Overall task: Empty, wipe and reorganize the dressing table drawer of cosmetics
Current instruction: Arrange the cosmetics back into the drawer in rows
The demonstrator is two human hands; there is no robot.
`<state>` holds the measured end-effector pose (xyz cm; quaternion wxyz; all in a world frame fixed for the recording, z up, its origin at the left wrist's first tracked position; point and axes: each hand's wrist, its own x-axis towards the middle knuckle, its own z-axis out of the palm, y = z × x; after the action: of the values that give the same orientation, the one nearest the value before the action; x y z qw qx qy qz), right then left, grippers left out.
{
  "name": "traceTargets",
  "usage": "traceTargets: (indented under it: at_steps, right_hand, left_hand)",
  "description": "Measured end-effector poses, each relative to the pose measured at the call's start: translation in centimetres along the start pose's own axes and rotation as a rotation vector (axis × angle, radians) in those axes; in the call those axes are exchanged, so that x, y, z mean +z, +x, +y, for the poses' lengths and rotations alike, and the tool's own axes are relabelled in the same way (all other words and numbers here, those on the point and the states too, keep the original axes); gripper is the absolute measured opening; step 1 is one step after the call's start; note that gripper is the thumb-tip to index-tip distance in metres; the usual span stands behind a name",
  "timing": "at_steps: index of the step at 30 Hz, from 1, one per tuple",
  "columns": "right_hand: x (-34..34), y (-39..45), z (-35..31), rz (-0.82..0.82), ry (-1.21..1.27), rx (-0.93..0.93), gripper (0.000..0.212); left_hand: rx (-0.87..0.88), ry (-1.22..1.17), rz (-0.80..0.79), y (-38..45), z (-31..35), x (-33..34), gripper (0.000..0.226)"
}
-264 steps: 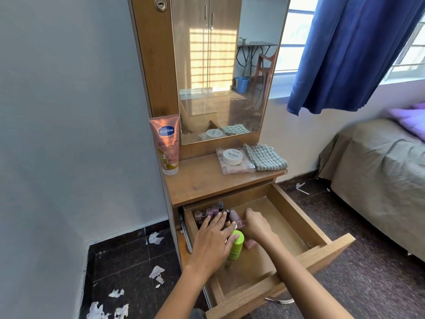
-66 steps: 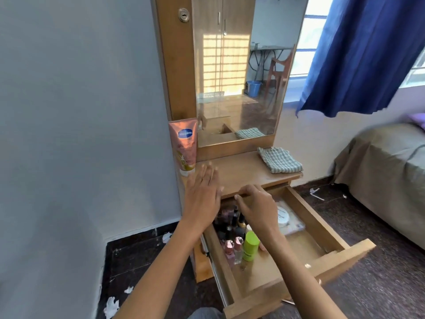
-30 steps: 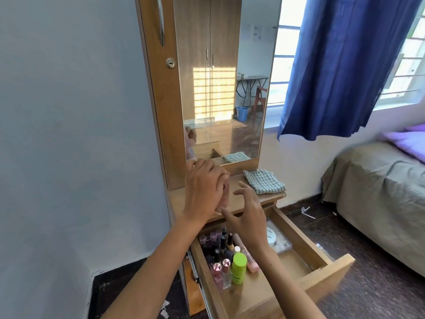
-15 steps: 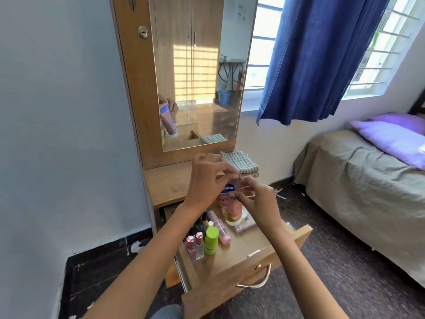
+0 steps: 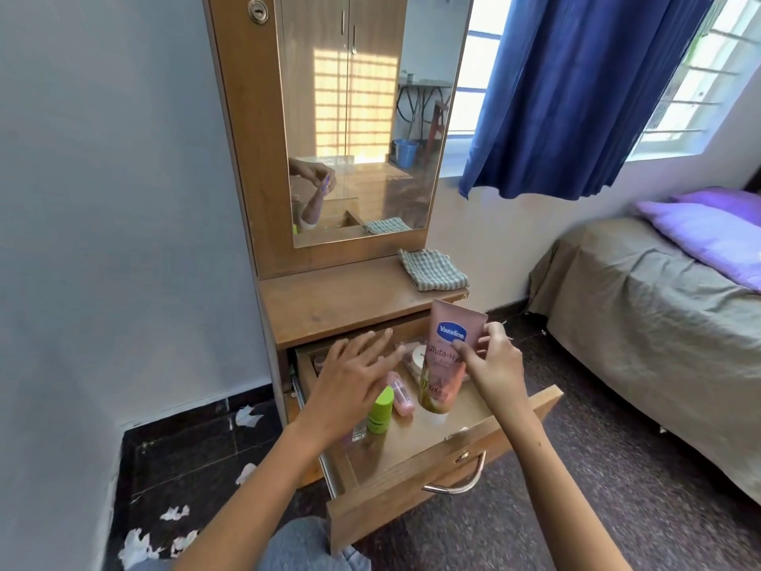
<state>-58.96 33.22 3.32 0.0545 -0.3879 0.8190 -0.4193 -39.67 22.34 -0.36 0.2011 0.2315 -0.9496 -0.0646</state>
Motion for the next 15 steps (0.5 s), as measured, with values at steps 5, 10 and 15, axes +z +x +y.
traceTargets:
  at_steps: [5,10,15]
  right_hand:
    - [1.0,-0.3,1.6,-0.087,-0.041,0.202,0.046]
    - [2.4,-0.6,2.3,-0.167,-0.149,0.331,0.062]
    - [2.1,-0.4,1.8,-0.357,-0.538,0.332,0.056]
  left_hand:
    - [0.072,0.142,-0.185,-1.2,-1.5,2.5,0.051]
    - [0.092,0.120,-0.200,-1.9,-2.3,3.9,0.058]
    - [0.090,0.119,-0.191,-2.2,-2.5,4.3,0.056]
